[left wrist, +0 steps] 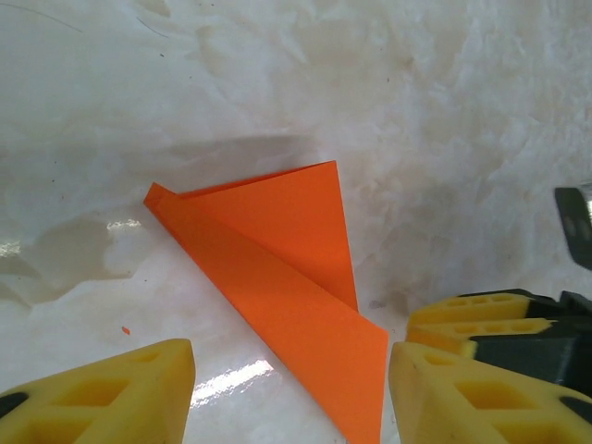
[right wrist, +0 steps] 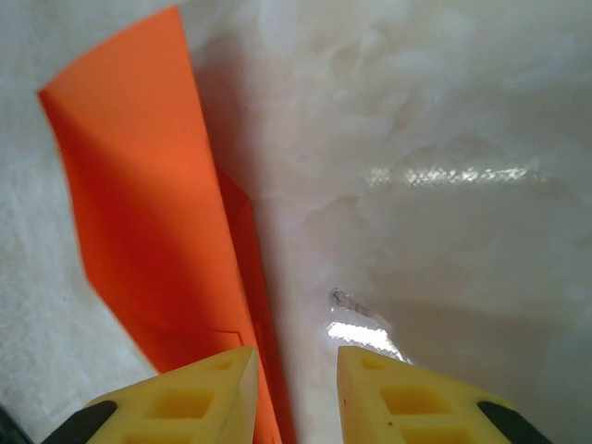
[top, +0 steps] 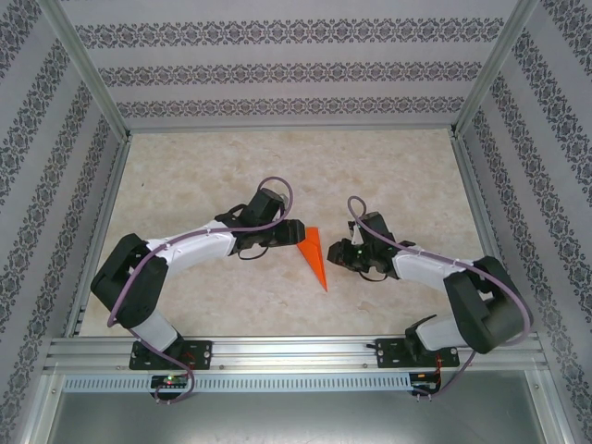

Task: Fold a paper plane with a square sheet of paper (pick it up from the middle)
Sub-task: Move the paper plane to the center of the table.

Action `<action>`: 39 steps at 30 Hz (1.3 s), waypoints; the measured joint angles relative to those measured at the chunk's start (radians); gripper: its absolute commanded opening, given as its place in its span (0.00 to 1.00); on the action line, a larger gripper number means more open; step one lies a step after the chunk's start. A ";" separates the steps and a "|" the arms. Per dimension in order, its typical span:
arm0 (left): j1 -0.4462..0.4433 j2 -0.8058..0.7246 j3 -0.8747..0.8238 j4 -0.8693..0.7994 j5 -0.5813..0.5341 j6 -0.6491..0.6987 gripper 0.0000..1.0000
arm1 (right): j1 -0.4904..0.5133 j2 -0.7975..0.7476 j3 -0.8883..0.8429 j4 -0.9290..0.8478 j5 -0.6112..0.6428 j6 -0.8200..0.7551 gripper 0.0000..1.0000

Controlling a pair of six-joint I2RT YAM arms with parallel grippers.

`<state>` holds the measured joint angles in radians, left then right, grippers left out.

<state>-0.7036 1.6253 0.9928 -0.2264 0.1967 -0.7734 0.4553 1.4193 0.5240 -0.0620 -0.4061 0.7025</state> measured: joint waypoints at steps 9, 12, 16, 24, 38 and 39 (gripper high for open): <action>-0.018 0.024 0.000 -0.009 -0.005 -0.026 0.62 | 0.081 0.090 0.056 0.055 -0.040 -0.010 0.32; -0.018 0.033 0.000 -0.009 -0.009 -0.032 0.63 | 0.107 0.101 0.069 0.055 -0.039 -0.017 0.33; -0.018 0.045 0.000 -0.009 -0.021 -0.043 0.63 | 0.140 0.109 0.092 0.034 -0.018 -0.026 0.34; -0.018 0.046 -0.002 -0.008 -0.054 -0.070 0.55 | 0.202 0.109 0.155 -0.073 0.068 -0.063 0.34; -0.018 0.056 -0.081 0.000 -0.086 -0.126 0.31 | 0.279 0.161 0.225 -0.185 0.179 -0.097 0.34; -0.018 0.057 -0.083 0.000 -0.085 -0.128 0.28 | 0.285 0.162 0.229 -0.190 0.183 -0.097 0.34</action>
<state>-0.7212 1.6825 0.9096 -0.2260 0.1116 -0.9012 0.7399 1.5814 0.7528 -0.2516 -0.2234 0.6052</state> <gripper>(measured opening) 0.318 0.339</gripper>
